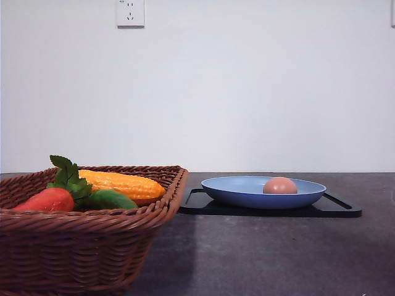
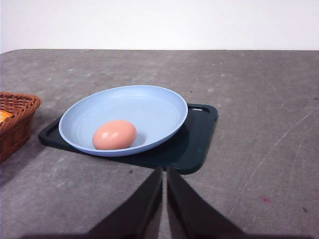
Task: Transfer egg from basket to plate and serve
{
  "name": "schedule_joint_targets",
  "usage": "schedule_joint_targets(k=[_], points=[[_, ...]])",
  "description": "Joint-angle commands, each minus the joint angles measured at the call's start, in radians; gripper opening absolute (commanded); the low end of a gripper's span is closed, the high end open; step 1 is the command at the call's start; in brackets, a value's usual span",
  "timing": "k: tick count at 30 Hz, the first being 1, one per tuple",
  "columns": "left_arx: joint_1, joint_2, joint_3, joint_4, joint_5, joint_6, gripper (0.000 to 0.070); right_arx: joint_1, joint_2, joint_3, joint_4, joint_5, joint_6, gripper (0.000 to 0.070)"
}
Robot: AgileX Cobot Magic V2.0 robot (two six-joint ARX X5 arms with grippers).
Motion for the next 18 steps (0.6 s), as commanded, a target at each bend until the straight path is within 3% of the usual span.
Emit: schedule_joint_targets(k=[1, 18], points=[[0.002, -0.002, -0.027, -0.006, 0.004, 0.002, 0.0000, 0.000, -0.003, -0.006, -0.004, 0.000, 0.010, 0.0000], [0.002, -0.002, -0.027, -0.006, 0.004, 0.002, 0.0000, 0.000, -0.003, -0.006, -0.004, 0.000, 0.010, 0.0000]])
